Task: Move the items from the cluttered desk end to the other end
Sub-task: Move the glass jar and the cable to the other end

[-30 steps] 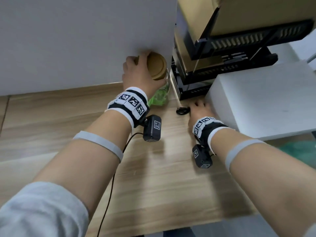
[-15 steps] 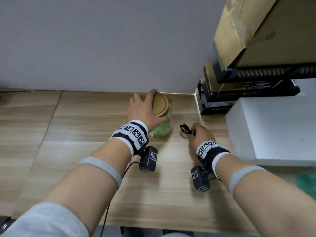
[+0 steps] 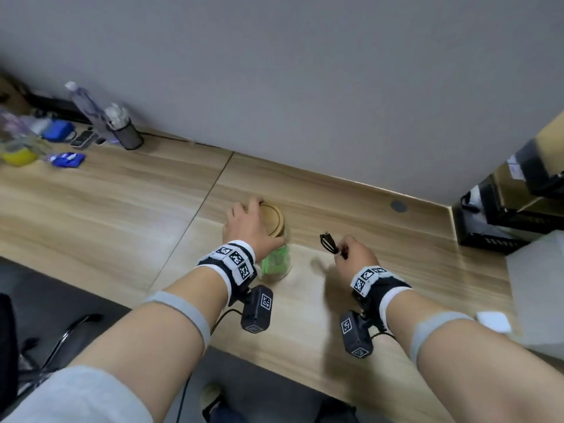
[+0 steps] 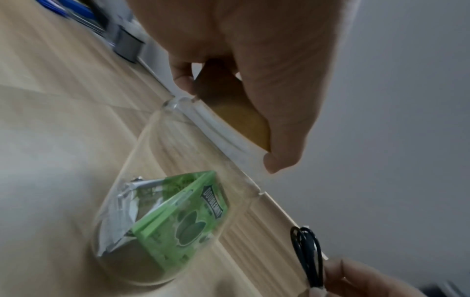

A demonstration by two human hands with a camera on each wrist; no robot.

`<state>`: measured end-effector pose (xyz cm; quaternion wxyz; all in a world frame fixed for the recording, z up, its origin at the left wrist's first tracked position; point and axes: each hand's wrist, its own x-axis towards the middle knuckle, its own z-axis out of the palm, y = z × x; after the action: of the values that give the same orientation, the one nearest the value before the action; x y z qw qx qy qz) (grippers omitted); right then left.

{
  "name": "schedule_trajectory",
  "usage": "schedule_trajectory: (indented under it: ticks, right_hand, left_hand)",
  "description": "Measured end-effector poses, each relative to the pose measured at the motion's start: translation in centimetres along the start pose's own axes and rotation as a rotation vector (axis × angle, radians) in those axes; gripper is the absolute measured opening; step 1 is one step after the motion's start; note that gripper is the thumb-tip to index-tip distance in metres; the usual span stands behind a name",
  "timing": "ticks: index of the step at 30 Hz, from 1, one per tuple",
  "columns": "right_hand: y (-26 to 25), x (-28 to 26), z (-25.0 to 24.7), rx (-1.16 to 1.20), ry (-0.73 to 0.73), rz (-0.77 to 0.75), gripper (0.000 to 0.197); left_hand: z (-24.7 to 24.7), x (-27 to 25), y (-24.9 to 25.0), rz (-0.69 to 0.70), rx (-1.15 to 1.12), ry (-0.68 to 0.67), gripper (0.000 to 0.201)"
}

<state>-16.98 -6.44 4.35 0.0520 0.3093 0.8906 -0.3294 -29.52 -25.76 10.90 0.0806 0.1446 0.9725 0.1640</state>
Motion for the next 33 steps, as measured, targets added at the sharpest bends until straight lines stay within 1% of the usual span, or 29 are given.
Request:
schedule_trajectory:
  ticks: [3, 7, 12, 15, 21, 25, 29, 33]
  right_hand:
    - [-6.3, -0.5, 2.8, -0.024, -0.007, -0.058, 0.012]
    - [-15.4, -1.3, 7.4, -0.058, -0.002, -0.107, 0.011]
    - [-26.6, -2.4, 13.6, -0.056, -0.022, -0.173, 0.008]
    - [-31.7, -2.7, 16.6, -0.044, -0.051, -0.216, 0.008]
    - [-39.5, -1.7, 21.4, -0.032, -0.081, -0.262, 0.008]
    - [-44.9, 0.4, 25.1, -0.004, -0.120, -0.272, 0.009]
    - [-50.6, 3.4, 29.8, 0.035, -0.159, -0.287, 0.012]
    - [-56.1, 8.0, 35.1, 0.061, -0.187, -0.282, 0.012]
  left_hand:
    - [-3.7, 0.4, -6.4, -0.052, -0.057, 0.035, 0.096]
    - [-9.7, 1.2, -15.2, -0.068, -0.139, 0.128, 0.095]
    - [-16.2, 2.0, -25.5, -0.096, -0.152, 0.232, 0.093]
    - [-18.9, 2.3, -30.7, -0.141, -0.144, 0.260, 0.094]
    - [-21.9, 4.1, -38.7, -0.213, -0.133, 0.272, 0.093]
    - [-23.5, 6.6, -43.9, -0.254, -0.123, 0.289, 0.094]
    - [-25.0, 10.9, -49.6, -0.280, -0.117, 0.286, 0.096]
    - [-26.3, 16.4, -55.4, -0.296, -0.110, 0.273, 0.096]
